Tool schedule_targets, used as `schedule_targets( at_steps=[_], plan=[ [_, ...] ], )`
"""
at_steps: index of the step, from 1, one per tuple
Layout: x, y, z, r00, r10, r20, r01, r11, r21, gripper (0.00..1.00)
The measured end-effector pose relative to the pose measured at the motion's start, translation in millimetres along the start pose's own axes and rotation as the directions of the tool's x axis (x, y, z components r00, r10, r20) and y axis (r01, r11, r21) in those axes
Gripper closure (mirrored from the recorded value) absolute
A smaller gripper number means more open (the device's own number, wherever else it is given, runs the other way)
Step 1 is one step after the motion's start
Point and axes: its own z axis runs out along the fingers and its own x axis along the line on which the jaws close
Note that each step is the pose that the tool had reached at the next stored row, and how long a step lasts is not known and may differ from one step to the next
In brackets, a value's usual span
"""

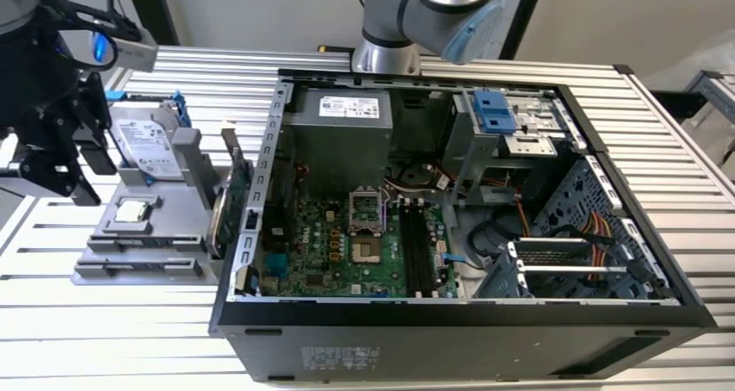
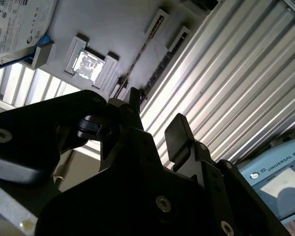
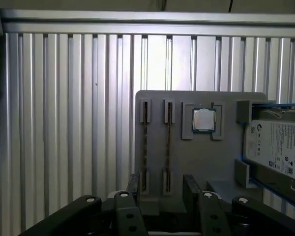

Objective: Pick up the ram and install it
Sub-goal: 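Pick up the ram and move it above insertion slot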

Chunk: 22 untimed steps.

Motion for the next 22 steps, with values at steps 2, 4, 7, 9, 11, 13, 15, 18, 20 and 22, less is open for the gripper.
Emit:
schedule_targets(
  at_steps=[2, 4, 7, 9, 11, 13, 15, 18, 20, 22],
  plan=[
    [-0.1, 0.0, 1.0, 1.0, 0.0, -0.0007, 0.0, 1.0, 0.0, 0.0],
    [-0.1, 0.0, 1.9, 1.0, 0.0, -0.0014, 0.0, 1.0, 0.0, 0.0],
    [-0.2, -0.1, 3.3, 1.0, 0.0, -0.0022, 0.0, 1.0, 0.0001, 0.0],
    [-0.3, -0.1, 4.1, 1.0, 0.0, -0.003, 0.0, 1.0, -0.0001, 0.0],
    [-0.4, -0.1, 5.1, 1.0, 0.0, -0.0036, 0.0, 1.0, 0.0, 0.0],
    [-0.4, -0.1, 6.0, 1.0, 0.0, -0.0043, 0.0, 1.0, -0.0001, 0.0],
    [-0.6, -0.1, 6.8, 1.0, 0.0, -0.0049, 0.0, 1.0, 0.0, 0.0],
    [-0.8, -0.1, 8.2, 1.0, 0.0, -0.006, 0.0, 1.0, 0.0, 0.0],
    [-0.9, -0.1, 9.0, 1.0, 0.0, -0.0067, 0.0, 1.0, 0.0, 0.0],
    [-1.0, -0.2, 9.9, 1.0, 0.0, -0.0073, 0.0, 1.0, 0.0, 0.0]
  ],
)
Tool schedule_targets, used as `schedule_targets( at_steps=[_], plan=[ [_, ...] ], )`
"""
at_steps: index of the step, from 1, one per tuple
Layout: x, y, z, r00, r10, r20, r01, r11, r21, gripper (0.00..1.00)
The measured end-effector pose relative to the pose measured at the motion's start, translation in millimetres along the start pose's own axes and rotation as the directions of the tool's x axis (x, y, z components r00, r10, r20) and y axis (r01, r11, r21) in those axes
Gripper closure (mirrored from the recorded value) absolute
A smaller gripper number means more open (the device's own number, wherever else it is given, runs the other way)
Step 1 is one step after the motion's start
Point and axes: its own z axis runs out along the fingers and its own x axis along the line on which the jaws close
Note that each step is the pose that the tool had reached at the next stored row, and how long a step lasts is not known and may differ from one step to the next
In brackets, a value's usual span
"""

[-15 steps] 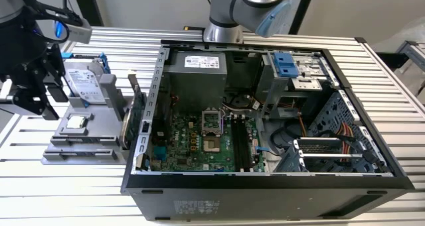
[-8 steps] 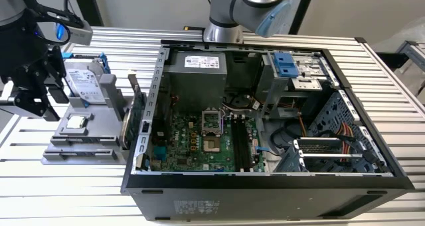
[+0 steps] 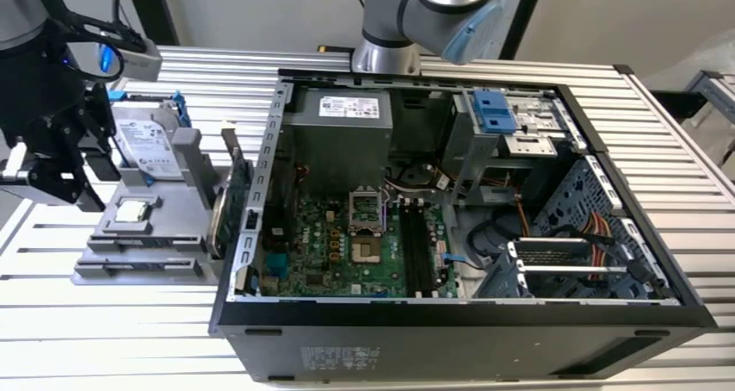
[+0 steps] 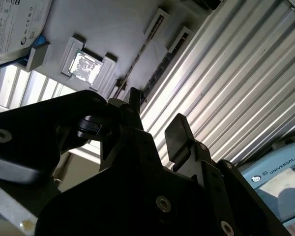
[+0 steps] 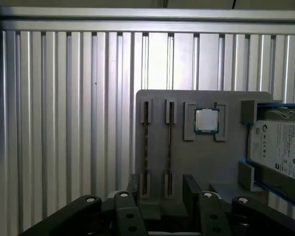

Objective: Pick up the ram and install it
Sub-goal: 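Pick up the ram and move it above insertion slot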

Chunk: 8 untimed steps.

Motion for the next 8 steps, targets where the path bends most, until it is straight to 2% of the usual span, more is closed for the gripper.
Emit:
schedule_targets(
  at_steps=[8],
  plan=[
    [-0.4, 0.0, 3.2, 1.0, 0.0, -0.0028, 0.0, 1.0, -0.0001, 0.0]
  ],
)
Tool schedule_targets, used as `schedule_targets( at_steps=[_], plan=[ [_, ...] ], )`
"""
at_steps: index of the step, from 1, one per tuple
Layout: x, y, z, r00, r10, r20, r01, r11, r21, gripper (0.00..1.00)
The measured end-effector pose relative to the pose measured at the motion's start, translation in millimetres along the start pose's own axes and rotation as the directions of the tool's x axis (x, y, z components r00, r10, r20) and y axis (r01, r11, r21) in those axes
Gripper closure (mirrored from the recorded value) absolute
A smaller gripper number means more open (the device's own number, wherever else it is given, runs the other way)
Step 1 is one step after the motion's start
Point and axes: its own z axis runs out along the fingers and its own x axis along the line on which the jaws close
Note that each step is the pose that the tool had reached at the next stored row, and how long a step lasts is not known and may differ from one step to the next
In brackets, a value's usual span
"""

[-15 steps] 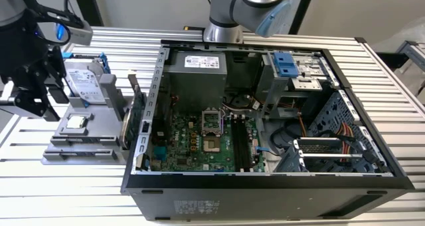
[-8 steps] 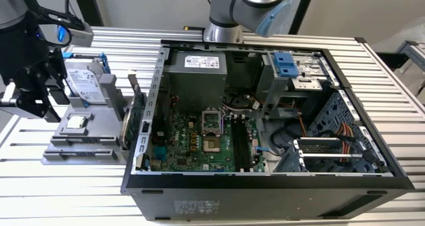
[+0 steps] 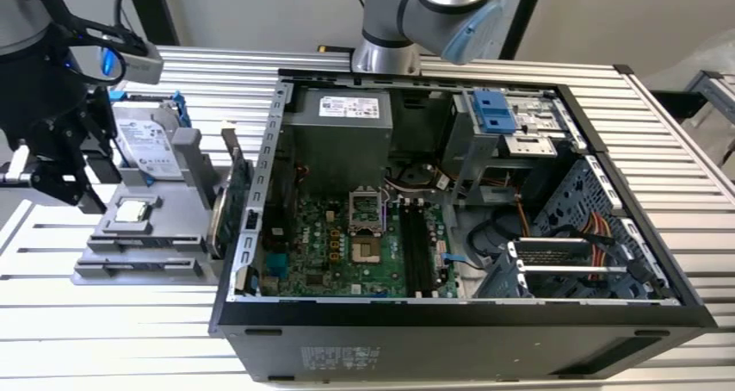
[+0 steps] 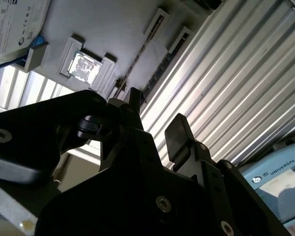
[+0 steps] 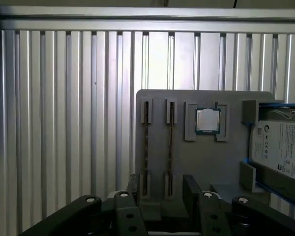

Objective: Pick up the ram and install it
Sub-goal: 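Pick up the ram and move it above insertion slot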

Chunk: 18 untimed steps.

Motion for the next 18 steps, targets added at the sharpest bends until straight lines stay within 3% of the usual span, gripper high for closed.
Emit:
schedule_targets(
  at_steps=[18],
  plan=[
    [-0.3, -0.1, 5.7, 1.0, 0.0, -0.0028, 0.0, 1.0, 0.0001, 0.0]
  ],
)
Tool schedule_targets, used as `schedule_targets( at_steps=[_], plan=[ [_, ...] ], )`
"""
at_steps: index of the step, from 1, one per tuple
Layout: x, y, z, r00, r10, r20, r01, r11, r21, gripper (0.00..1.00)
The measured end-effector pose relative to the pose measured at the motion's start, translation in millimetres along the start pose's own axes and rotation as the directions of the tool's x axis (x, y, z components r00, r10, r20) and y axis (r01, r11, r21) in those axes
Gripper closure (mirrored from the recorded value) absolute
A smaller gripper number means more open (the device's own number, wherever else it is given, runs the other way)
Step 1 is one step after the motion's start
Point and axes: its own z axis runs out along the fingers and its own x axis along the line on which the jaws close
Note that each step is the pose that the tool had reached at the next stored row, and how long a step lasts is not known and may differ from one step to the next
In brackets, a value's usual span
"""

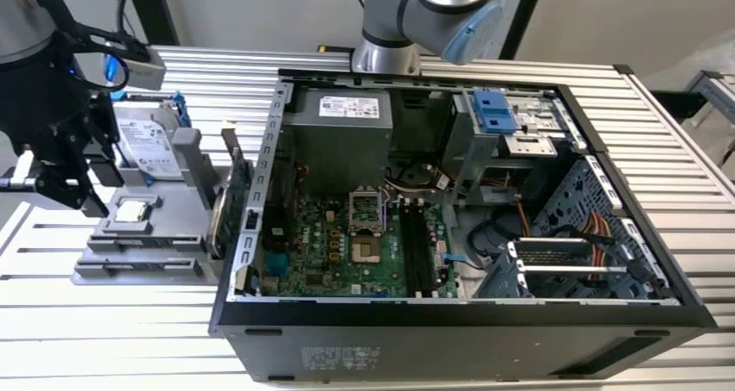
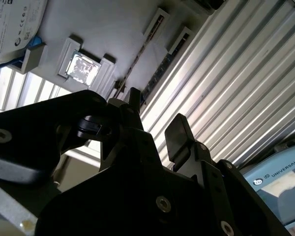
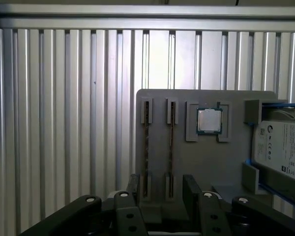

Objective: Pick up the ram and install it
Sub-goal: 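Pick up the ram and move it above insertion slot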

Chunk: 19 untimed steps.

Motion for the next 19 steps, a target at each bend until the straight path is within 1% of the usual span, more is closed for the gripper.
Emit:
schedule_targets(
  at_steps=[19],
  plan=[
    [-0.1, -0.1, 5.7, 1.0, 0.0, -0.002, 0.0, 1.0, -0.0001, 0.0]
  ],
)
